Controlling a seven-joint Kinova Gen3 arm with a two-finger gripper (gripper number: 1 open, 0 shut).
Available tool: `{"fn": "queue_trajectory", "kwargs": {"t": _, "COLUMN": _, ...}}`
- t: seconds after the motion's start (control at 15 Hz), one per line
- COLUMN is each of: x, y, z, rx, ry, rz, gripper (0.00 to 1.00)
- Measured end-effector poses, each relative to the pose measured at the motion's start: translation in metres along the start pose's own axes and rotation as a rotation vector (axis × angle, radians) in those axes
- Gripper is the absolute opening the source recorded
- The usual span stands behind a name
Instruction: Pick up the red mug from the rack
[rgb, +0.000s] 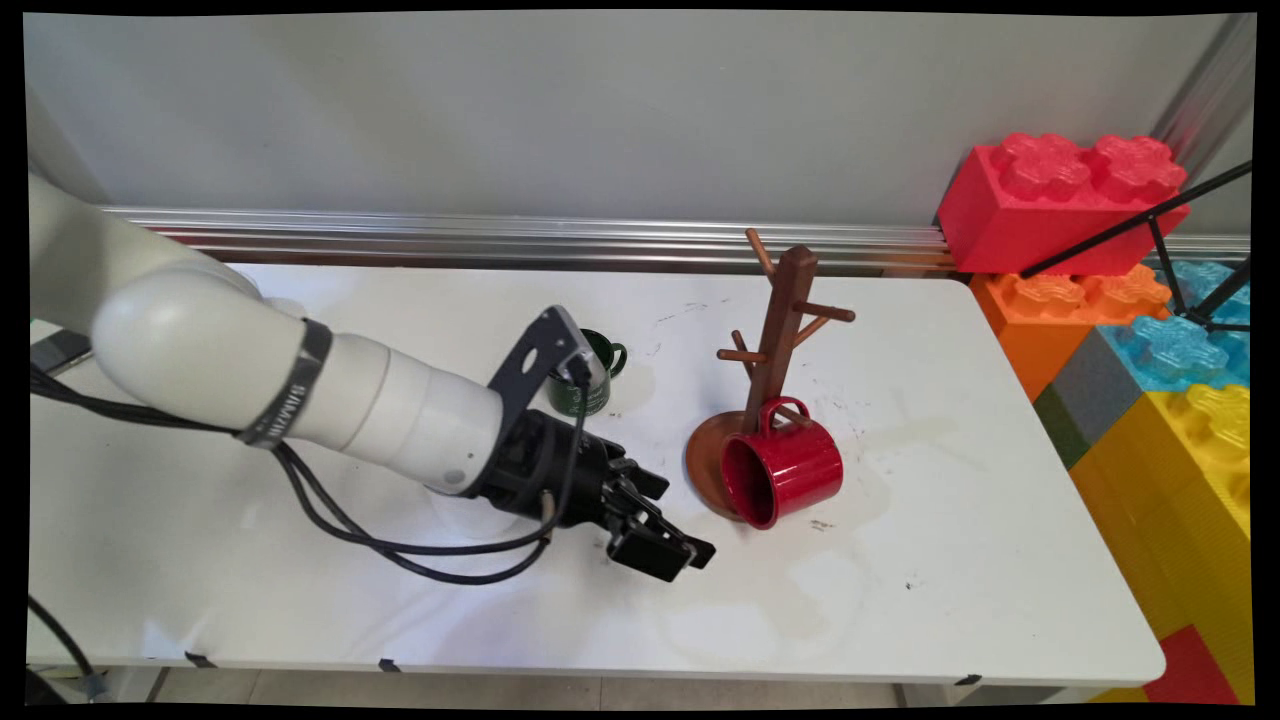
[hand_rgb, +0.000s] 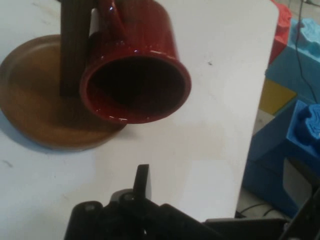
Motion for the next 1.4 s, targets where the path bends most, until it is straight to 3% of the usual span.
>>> {"fn": "queue_trajectory", "kwargs": {"t": 0.27, "x": -0.003, "y": -0.002, "z": 0.014, "rx": 0.002, "ry": 0.016, "rz": -0.03, "gripper": 1.0}}
{"fn": "queue_trajectory", "kwargs": {"t": 1.4, "x": -0.012, "y": -0.014, "z": 0.052, "rx": -0.06, "ry": 0.124, "rz": -0.103, "gripper": 1.0}}
